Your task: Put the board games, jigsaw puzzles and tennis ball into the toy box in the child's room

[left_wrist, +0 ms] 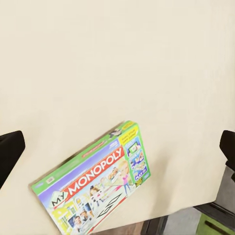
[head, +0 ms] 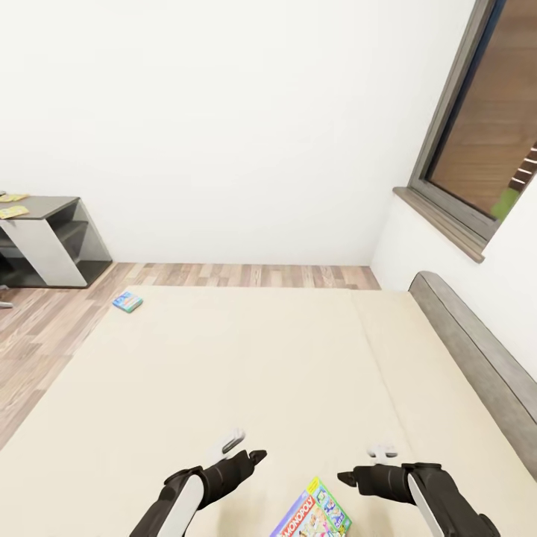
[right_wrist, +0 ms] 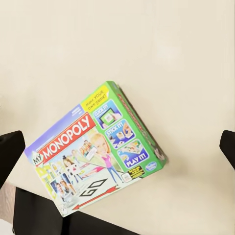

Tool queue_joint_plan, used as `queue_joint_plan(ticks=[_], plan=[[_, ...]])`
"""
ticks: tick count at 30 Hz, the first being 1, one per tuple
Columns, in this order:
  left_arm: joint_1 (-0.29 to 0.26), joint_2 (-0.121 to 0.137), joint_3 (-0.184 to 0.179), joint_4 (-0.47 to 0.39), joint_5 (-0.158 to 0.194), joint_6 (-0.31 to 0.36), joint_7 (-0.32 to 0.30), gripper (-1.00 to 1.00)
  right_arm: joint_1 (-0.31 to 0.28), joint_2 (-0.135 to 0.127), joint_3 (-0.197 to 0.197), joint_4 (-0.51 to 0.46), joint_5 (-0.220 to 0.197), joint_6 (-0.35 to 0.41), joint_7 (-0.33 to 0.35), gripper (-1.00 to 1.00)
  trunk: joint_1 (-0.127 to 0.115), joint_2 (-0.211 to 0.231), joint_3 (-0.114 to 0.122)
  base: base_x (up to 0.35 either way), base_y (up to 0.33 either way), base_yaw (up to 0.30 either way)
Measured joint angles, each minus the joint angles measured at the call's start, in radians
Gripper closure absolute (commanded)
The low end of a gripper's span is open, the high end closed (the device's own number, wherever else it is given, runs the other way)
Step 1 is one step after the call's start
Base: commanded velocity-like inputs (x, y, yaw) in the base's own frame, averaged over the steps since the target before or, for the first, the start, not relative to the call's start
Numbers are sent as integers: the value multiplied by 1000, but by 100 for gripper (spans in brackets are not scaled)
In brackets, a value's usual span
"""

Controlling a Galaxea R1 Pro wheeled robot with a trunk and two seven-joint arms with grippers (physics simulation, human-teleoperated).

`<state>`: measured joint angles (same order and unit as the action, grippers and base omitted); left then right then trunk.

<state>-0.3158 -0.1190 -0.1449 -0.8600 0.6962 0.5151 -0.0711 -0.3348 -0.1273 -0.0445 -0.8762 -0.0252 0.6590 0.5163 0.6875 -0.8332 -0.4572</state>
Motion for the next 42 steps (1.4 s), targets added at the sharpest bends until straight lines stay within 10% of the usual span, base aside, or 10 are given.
queue_joint_plan(ticks=[42], plan=[[0, -1, 2, 0, 1, -4, 11, -100, -1, 0, -3, -5, 0, 3, 0, -100, -50, 91, 38, 0, 0, 0]])
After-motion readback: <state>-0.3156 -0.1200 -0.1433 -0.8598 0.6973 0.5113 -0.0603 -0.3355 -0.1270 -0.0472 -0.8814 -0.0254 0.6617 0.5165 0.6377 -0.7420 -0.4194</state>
